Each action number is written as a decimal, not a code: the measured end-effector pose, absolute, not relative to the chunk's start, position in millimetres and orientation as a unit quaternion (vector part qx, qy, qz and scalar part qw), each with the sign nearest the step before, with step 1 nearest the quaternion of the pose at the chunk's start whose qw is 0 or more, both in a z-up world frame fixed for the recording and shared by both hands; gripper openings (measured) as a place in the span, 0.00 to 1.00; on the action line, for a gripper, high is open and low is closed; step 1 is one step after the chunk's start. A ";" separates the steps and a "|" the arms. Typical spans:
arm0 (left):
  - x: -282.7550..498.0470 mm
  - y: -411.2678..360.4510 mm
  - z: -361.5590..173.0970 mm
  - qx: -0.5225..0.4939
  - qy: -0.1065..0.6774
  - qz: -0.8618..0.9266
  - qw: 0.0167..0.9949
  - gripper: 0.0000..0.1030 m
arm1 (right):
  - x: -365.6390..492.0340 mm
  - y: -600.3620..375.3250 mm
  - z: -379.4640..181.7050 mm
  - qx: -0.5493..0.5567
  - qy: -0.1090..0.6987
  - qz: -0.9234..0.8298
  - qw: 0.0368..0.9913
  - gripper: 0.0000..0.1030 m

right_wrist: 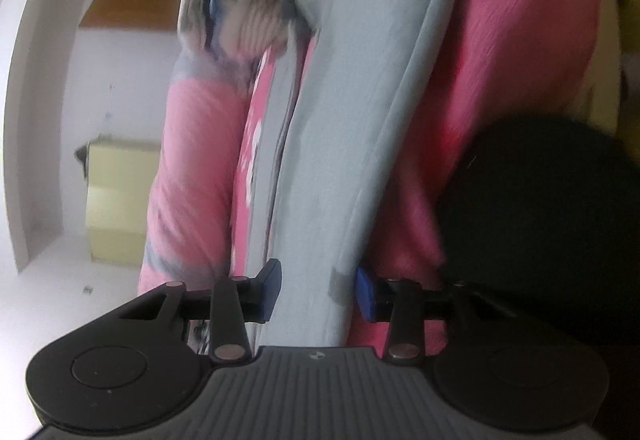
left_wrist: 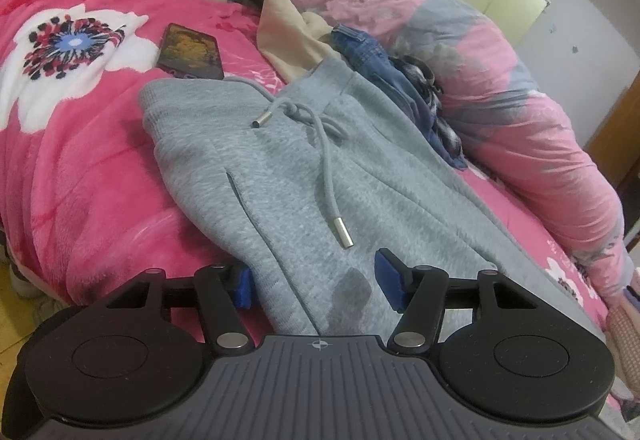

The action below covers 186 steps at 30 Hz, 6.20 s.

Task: Fold clothes

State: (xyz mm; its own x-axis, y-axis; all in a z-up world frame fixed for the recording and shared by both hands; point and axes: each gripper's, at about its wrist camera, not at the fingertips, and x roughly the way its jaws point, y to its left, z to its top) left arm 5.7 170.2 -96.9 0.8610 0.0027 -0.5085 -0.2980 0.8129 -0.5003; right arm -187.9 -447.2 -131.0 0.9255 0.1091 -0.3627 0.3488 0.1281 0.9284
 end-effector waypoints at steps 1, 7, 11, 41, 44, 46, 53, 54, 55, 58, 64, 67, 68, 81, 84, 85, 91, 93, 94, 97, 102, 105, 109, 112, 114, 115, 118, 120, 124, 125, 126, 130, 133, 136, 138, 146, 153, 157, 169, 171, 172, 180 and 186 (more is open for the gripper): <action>5.6 170.6 -96.9 -0.296 0.250 0.082 0.918 0.56 | -184.3 -444.3 -131.0 0.653 0.182 -0.078 0.731 0.39; 5.1 174.5 -97.1 -0.307 0.249 0.086 0.914 0.51 | -170.5 -433.7 -128.9 0.627 0.207 -0.078 0.747 0.34; 6.2 177.0 -97.0 -0.312 0.251 0.091 0.912 0.47 | -167.8 -431.0 -127.3 0.613 0.212 -0.081 0.757 0.32; 4.7 187.5 -98.0 -0.325 0.251 0.105 0.906 0.20 | -165.9 -423.9 -111.9 0.552 0.215 -0.093 0.800 0.10; 3.8 189.2 -94.6 -0.325 0.251 0.111 0.905 0.13 | -162.5 -424.5 -99.9 0.528 0.207 -0.088 0.819 0.07; 1.8 186.9 -89.6 -0.318 0.241 0.115 0.910 0.10 | -160.2 -424.9 -91.8 0.512 0.202 -0.084 0.831 0.05; 2.2 174.2 -64.7 -0.284 0.187 0.114 0.933 0.07 | -136.0 -423.9 -53.0 0.468 0.178 -0.075 0.862 0.04; 4.7 173.0 -61.0 -0.282 0.181 0.112 0.936 0.07 | -131.4 -423.9 -46.6 0.461 0.173 -0.074 0.867 0.04; 7.2 171.9 -57.2 -0.279 0.175 0.111 0.938 0.07 | -125.6 -424.5 -39.7 0.454 0.169 -0.073 0.872 0.04; 16.9 168.3 -44.4 -0.266 0.148 0.101 0.947 0.07 | -105.5 -426.3 -19.6 0.433 0.160 -0.069 0.884 0.04; 61.0 165.2 -24.8 -0.245 0.113 0.078 0.960 0.06 | -42.3 -429.1 17.6 0.381 0.152 -0.063 0.910 0.04; 98.9 163.1 -20.0 -0.232 0.114 0.068 0.964 0.06 | 2.3 -437.0 26.5 0.369 0.156 -0.062 0.914 0.04; 113.6 160.8 -19.5 -0.225 0.118 0.067 0.965 0.06 | 17.3 -440.7 27.2 0.368 0.158 -0.063 0.914 0.04; 298.4 167.4 -90.1 -0.242 0.286 0.062 0.925 0.25 | 235.2 -468.7 -62.8 0.377 0.296 -0.092 0.873 0.07; 298.7 182.8 -103.1 -0.304 0.282 0.039 0.909 0.42 | 248.5 -477.1 -99.1 0.417 0.342 -0.098 0.836 0.09; 295.2 187.5 -102.6 -0.321 0.270 0.028 0.907 0.52 | 244.3 -479.1 -101.7 0.424 0.335 -0.091 0.836 0.10; 274.0 198.6 -73.3 -0.356 0.221 -0.006 0.908 0.75 | 213.1 -484.2 -78.2 0.429 0.327 -0.069 0.839 0.46; 262.9 199.6 -60.8 -0.356 0.213 -0.010 0.910 0.80 | 201.7 -483.7 -64.1 0.419 0.334 -0.070 0.841 0.52; 256.7 200.5 -54.6 -0.356 0.214 -0.011 0.910 0.81 | 192.8 -482.7 -56.9 0.417 0.334 -0.070 0.842 0.58; 235.9 203.9 -37.4 -0.358 0.226 -0.012 0.906 0.81 | 171.9 -476.2 -34.6 0.404 0.335 -0.070 0.848 0.64; 187.4 207.8 -37.5 -0.355 0.258 0.015 0.898 0.83 | 126.9 -440.4 -20.1 0.410 0.339 -0.001 0.847 0.71; 166.0 208.7 -56.2 -0.364 0.286 0.038 0.886 0.83 | 105.2 -404.6 -38.2 0.432 0.363 0.046 0.824 0.71; 157.1 209.5 -85.4 -0.384 0.304 0.044 0.870 0.81 | 105.2 -363.6 -78.3 0.476 0.398 0.089 0.779 0.71; 161.2 210.6 -99.2 -0.402 0.294 0.044 0.866 0.81 | 124.7 -344.4 -102.8 0.494 0.413 0.093 0.759 0.71; 166.9 210.3 -101.9 -0.409 0.285 0.049 0.865 0.81 | 138.6 -336.7 -111.4 0.500 0.409 0.090 0.758 0.71; 171.3 209.9 -102.0 -0.410 0.281 0.053 0.866 0.81 | 144.8 -334.2 -112.9 0.502 0.403 0.087 0.760 0.71; 185.2 205.9 -104.0 -0.398 0.265 0.069 0.876 0.79 | 163.8 -326.1 -117.1 0.502 0.385 0.079 0.770 0.71; 189.8 200.5 -106.0 -0.384 0.252 0.082 0.885 0.78 | 175.5 -323.0 -123.5 0.511 0.378 0.069 0.769 0.71; 198.6 190.0 -110.1 -0.356 0.226 0.108 0.900 0.70 | 189.5 -320.0 -133.8 0.518 0.358 0.050 0.775 0.62; 199.7 188.4 -111.0 -0.354 0.222 0.117 0.901 0.68 | 191.5 -319.5 -136.0 0.521 0.350 0.048 0.777 0.61; 200.6 187.3 -111.0 -0.352 0.218 0.125 0.902 0.63 | 193.2 -318.8 -138.3 0.523 0.343 0.045 0.779 0.60; 202.6 189.7 -114.4 -0.365 0.208 0.161 0.893 0.30 | 199.6 -314.4 -142.1 0.512 0.319 0.046 0.796 0.57; 201.5 189.6 -113.8 -0.363 0.202 0.170 0.894 0.19 | 200.8 -315.0 -143.1 0.497 0.311 0.046 0.809 0.31; 193.8 189.1 -104.1 -0.368 0.185 0.169 0.895 0.13 | 198.5 -324.5 -150.0 0.527 0.302 0.047 0.793 0.13; 186.4 191.2 -94.2 -0.384 0.172 0.162 0.892 0.12 | 191.7 -327.2 -143.0 0.533 0.287 0.051 0.794 0.11; 115.3 194.9 -59.0 -0.421 0.164 0.118 0.884 0.11 | 136.7 -338.4 -98.9 0.522 0.267 0.060 0.808 0.10; 29.8 196.9 -79.5 -0.388 0.214 0.107 0.890 0.14 | 65.0 -345.6 -98.1 0.495 0.322 0.063 0.804 0.10; 21.8 206.9 -106.4 -0.352 0.244 0.061 0.902 0.25 | 65.4 -351.1 -115.9 0.446 0.397 0.038 0.801 0.22; -27.6 251.0 -83.6 -0.359 0.204 0.037 0.910 0.53 | 15.8 -224.8 12.4 -0.064 0.372 0.151 0.914 0.52; -28.4 258.4 -78.9 -0.348 0.179 0.047 0.919 0.58 | 33.2 -178.6 19.6 -0.104 0.337 0.217 0.910 0.53; -23.8 262.0 -77.7 -0.341 0.173 0.051 0.922 0.60 | 45.6 -153.9 20.2 -0.121 0.321 0.247 0.906 0.55; 12.4 275.4 -80.7 -0.331 0.166 0.027 0.929 0.58 | 143.5 36.9 4.1 -0.238 0.225 0.438 0.837 0.62; 16.0 273.3 -92.3 -0.326 0.162 0.017 0.931 0.42 | 189.5 94.9 -42.3 -0.303 0.262 0.463 0.790 0.58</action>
